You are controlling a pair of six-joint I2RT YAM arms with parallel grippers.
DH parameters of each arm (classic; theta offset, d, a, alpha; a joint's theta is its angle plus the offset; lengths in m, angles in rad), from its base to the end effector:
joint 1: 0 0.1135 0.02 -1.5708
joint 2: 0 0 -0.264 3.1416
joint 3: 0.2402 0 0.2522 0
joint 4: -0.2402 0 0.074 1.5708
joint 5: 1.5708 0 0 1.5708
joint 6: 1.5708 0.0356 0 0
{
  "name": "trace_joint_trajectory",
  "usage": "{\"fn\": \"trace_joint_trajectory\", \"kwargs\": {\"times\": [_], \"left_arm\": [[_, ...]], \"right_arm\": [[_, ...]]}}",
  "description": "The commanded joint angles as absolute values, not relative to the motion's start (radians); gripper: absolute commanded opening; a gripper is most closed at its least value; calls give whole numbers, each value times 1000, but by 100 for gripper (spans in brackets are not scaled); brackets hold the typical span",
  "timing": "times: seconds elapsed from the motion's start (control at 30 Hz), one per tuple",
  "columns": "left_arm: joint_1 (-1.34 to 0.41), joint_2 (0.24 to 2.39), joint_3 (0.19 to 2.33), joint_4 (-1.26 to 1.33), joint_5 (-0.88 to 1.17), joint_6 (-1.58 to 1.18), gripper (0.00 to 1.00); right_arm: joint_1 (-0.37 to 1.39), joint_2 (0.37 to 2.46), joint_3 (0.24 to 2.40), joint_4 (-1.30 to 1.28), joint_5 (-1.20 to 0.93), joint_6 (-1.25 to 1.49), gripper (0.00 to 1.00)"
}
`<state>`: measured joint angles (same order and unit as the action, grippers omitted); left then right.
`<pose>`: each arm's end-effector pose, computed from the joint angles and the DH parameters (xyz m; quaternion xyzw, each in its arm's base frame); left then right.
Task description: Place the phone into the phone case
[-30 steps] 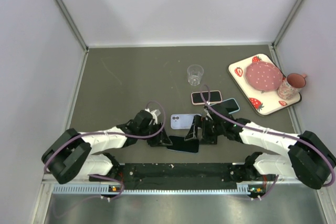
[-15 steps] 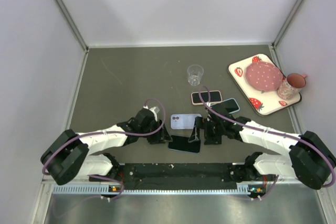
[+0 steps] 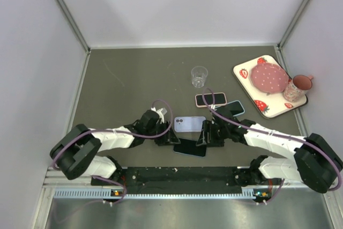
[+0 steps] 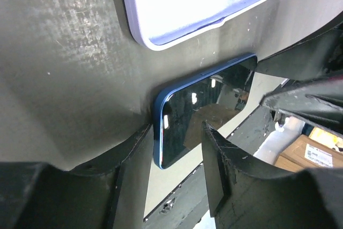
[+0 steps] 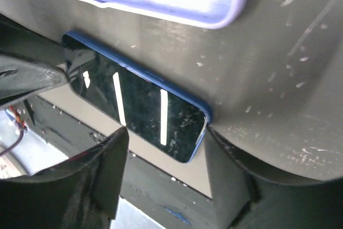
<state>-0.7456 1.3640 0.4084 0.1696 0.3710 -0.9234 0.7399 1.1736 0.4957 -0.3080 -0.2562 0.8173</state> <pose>0.1616 -0.1668 0.1306 -0.0104 0.9108 -0.3929 0.1261 0.1462 0.1457 0.1596 -0.0001 0.9504 0.2879 0.1177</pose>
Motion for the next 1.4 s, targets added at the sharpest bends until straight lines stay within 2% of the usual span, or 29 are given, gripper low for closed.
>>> {"fn": "trace_joint_trajectory", "kwargs": {"times": [0.0, 0.07, 0.17, 0.3, 0.4, 0.53, 0.57, 0.63, 0.8, 0.9, 1.0, 1.1, 1.3, 1.37], "left_arm": [[-744, 1419, 350, 241, 370, -927, 46], [-746, 1436, 344, 290, 383, -923, 46], [-744, 1456, 319, 387, 417, -930, 46], [-744, 1470, 272, 544, 472, -980, 43], [-744, 1468, 267, 563, 482, -982, 38], [-744, 1439, 287, 526, 489, -962, 18], [-744, 1431, 291, 516, 489, -957, 8], [-744, 1398, 307, 471, 486, -940, 0], [-744, 1289, 383, 284, 428, -836, 0], [-738, 1211, 513, 106, 353, -737, 0], [-701, 1186, 612, -1, 313, -652, 0], [-634, 1181, 687, -54, 363, -597, 0], [-453, 1166, 727, 111, 614, -627, 0], [-396, 1158, 724, 162, 676, -662, 0]], "right_arm": [[730, 1231, 459, -186, -264, 836, 50], [730, 1268, 428, -138, -282, 847, 38], [729, 1334, 384, -36, -305, 870, 29], [729, 1356, 359, -8, -299, 882, 28], [727, 1330, 370, -15, -278, 879, 27], [723, 1299, 400, -72, -249, 847, 27], [723, 1284, 406, -93, -241, 844, 27], [721, 1266, 425, -109, -239, 830, 29], [713, 1155, 491, -158, -229, 781, 33], [695, 1086, 546, -195, -210, 734, 46], [661, 1046, 601, -221, -206, 681, 54], [626, 1032, 644, -229, -228, 635, 71], [532, 1023, 698, -229, -313, 565, 99], [508, 1009, 709, -207, -354, 552, 99]]}}
